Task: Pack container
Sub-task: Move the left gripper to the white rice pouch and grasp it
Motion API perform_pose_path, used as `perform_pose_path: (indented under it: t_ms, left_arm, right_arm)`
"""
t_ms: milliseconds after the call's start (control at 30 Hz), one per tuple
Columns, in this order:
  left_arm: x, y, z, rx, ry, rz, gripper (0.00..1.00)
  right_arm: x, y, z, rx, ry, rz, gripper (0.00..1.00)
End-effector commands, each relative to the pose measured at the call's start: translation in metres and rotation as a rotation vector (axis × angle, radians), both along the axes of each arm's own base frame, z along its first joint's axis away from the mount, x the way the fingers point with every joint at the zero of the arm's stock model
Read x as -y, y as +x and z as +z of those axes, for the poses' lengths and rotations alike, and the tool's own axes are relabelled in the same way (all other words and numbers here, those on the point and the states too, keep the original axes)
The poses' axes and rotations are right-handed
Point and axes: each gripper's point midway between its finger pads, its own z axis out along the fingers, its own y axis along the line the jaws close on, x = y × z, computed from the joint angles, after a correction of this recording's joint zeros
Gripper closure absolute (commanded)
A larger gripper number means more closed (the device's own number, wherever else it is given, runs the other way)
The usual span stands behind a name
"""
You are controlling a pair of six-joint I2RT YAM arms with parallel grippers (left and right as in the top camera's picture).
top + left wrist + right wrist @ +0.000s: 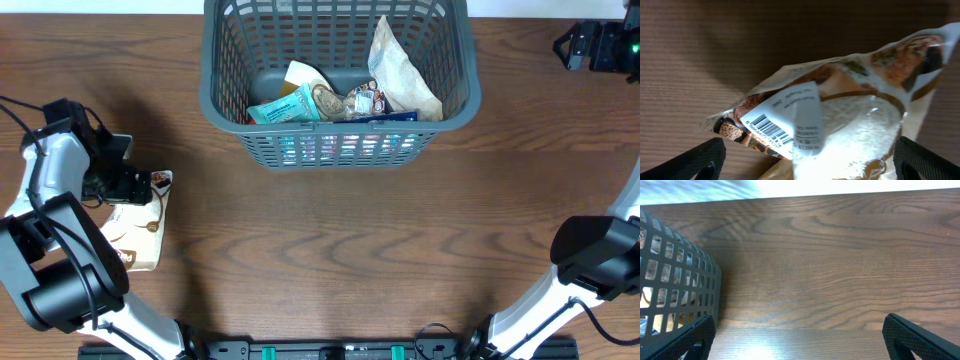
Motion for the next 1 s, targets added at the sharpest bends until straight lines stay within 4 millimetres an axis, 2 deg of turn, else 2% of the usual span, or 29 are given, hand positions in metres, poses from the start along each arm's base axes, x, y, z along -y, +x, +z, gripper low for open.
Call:
perform_pose_path:
  t_ms: [0,133,267,467,700,833,867,967]
  left_arm:
    - [-0.001,-0.008,-0.009,-0.017,-0.023,0.005,0.01]
    - [0.002,-0.017,-0.023,-0.027,-0.029,0.009,0.01]
    - [0.015,-0.022,-0.035,-0.027,-0.062,-0.005,0.02]
    - [0.034,-0.018,-0.038,-0.034,-0.069,-0.061,0.01]
    - [0.042,-0.033,-0.053,-0.064,-0.084,-0.064,0.0]
    - [0.043,-0.036,-0.058,-0.063,-0.083,-0.064,0.21]
    - [0.043,-0.035,-0.058,-0.059,-0.082,-0.064,0.31]
    - [0.043,-0.035,-0.058,-0.058,-0.081,-0.064,0.51]
  right_arm:
    - [-0.001,0.002,-0.006,-0.016,-0.031,0.012,0.01]
    - [0.0,0.003,-0.005,-0.016,-0.035,0.009,0.01]
    - [0.0,0.004,-0.004,-0.009,-0.037,0.009,0.01]
    - [0.001,0.004,-0.004,-0.008,-0.038,0.009,0.01]
    - [0.0,0.004,-0.005,-0.01,-0.037,0.01,0.01]
    - [0.0,0.003,-0.005,-0.014,-0.035,0.009,0.01]
    - [0.0,0.003,-0.005,-0.016,-0.034,0.009,0.01]
    - [0.0,0.003,-0.006,-0.017,-0.034,0.009,0.01]
